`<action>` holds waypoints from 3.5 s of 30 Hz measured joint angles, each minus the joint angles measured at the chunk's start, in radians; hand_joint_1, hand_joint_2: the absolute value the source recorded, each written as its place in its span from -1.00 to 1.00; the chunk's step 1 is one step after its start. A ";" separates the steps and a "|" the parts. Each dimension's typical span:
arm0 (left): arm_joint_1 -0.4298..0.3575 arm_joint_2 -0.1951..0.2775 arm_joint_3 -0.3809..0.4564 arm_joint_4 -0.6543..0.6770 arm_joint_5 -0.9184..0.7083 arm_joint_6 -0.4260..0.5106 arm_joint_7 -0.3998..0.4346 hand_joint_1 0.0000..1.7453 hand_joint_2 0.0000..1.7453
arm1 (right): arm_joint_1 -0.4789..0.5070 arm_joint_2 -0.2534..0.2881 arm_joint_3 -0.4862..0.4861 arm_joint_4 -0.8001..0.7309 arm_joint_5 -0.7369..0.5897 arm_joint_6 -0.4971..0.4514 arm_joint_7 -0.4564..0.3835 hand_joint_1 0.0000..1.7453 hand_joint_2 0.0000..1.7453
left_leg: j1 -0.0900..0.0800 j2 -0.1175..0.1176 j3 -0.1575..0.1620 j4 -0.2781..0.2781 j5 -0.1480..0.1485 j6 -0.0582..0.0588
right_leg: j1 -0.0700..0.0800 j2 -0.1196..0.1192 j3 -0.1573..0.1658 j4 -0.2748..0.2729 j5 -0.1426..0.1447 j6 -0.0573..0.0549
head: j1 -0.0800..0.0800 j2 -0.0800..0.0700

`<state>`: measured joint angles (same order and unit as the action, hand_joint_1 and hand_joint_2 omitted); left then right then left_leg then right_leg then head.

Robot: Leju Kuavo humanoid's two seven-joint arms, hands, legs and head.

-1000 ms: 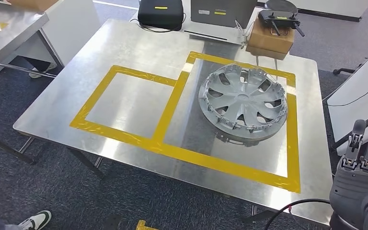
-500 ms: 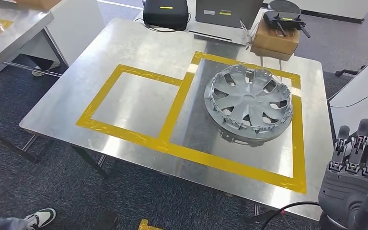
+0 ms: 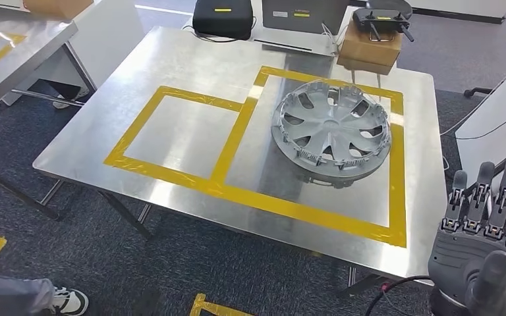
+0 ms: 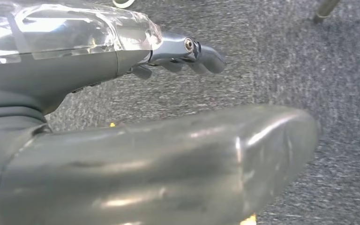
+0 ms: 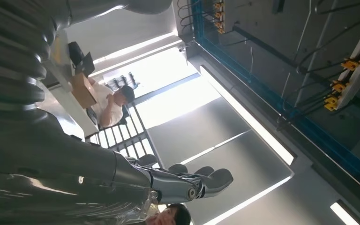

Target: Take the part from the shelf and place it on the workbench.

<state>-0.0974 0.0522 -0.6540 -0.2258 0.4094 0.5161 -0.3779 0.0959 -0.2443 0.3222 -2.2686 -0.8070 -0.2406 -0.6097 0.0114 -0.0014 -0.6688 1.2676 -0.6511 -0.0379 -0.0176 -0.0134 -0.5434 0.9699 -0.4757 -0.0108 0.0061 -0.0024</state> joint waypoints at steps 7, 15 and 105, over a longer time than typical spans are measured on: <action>-0.005 0.005 -0.002 -0.002 -0.013 -0.001 0.025 -1.00 -1.00 | -0.010 0.009 0.005 0.019 0.073 -0.036 0.013 -1.00 1.00 | 0.012 -0.002 0.172 -0.245 0.084 0.002 | -0.008 0.003 -0.058 0.048 0.024 0.039 | -0.012 0.000; -0.010 0.018 -0.025 -0.004 -0.058 -0.028 0.050 -1.00 -1.00 | 0.003 0.016 0.014 0.040 0.061 -0.058 -0.018 -1.00 1.00 | -0.007 -0.001 0.090 -0.243 0.153 0.064 | -0.006 0.006 -0.116 0.309 -0.177 0.048 | 0.003 0.000; -0.033 -0.055 -0.246 -0.023 -0.114 -0.057 0.123 -1.00 -1.00 | -0.195 0.243 -0.991 1.910 1.593 -0.448 0.434 -1.00 1.00 | 0.001 -0.005 0.106 -0.232 0.131 0.067 | 0.016 0.016 -0.128 0.233 -0.130 0.043 | 0.010 0.000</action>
<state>-0.1300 -0.0024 -0.8999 -0.2492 0.2956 0.4588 -0.2551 -0.0992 -0.0015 -0.6685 -0.3588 0.7859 -0.6885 -0.1759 0.0123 -0.0059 -0.5626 1.0360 -0.5204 0.0289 -0.0016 0.0028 -0.6713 1.2029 -0.6060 0.0325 0.0158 -0.0025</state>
